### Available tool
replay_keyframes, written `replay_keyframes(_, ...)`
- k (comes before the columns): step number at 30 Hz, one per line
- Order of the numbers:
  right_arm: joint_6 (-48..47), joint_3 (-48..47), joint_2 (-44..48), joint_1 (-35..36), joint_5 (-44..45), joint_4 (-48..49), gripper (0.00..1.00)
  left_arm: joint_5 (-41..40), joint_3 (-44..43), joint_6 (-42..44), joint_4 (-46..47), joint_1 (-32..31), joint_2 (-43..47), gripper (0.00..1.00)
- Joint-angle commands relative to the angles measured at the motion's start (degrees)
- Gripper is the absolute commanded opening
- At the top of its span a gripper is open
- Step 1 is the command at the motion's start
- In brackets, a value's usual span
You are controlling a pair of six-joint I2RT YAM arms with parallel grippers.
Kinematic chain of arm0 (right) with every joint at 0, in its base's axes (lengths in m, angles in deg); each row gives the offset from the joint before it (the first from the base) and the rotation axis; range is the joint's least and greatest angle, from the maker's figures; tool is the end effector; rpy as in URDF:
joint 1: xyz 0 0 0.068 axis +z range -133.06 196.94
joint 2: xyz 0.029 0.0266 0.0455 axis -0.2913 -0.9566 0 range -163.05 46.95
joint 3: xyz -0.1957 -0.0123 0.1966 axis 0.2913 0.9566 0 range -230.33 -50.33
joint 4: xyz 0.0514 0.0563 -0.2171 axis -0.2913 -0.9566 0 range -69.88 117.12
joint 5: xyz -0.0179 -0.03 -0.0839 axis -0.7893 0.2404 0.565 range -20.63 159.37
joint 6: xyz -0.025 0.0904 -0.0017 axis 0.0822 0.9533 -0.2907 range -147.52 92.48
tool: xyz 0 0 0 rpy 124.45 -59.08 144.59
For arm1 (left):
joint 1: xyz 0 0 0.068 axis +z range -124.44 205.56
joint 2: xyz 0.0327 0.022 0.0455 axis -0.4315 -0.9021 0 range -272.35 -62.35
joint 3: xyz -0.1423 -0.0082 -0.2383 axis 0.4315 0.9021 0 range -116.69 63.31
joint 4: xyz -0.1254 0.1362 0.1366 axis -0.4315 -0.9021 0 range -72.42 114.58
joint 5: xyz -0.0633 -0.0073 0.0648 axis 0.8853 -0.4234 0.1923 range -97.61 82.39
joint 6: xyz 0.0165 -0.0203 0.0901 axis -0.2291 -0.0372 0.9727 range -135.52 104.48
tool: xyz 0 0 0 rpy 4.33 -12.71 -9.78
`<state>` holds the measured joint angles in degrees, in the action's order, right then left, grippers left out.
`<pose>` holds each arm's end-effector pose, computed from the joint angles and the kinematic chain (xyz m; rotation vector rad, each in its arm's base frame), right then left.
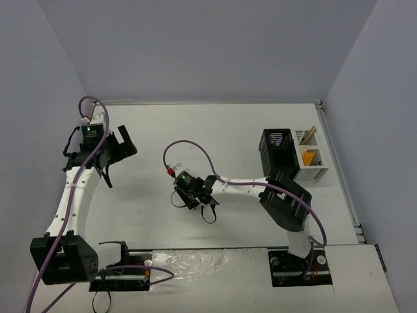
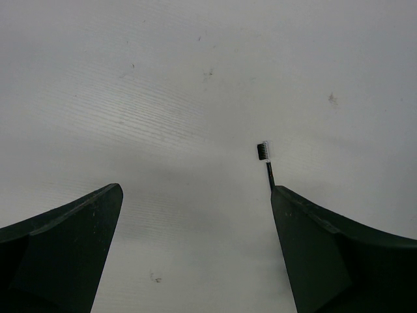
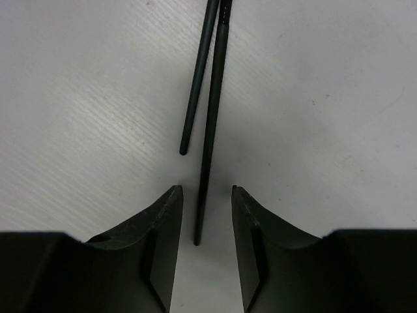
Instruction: Organize the makeup
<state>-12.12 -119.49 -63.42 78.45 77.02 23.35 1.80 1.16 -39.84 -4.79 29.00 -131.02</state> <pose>0.2119 0.3671 0.1601 -0.8795 2.2364 0.4934 0.2667 0.0022 0.3074 -0.4402 2.1696 -0.3837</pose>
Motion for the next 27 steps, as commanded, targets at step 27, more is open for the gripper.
replay_keyframes(27,4.64,13.97,13.15,-8.06,1.0,-4.99,0.31,-0.27,-2.71,0.06,1.86,0.11,1.16,0.97)
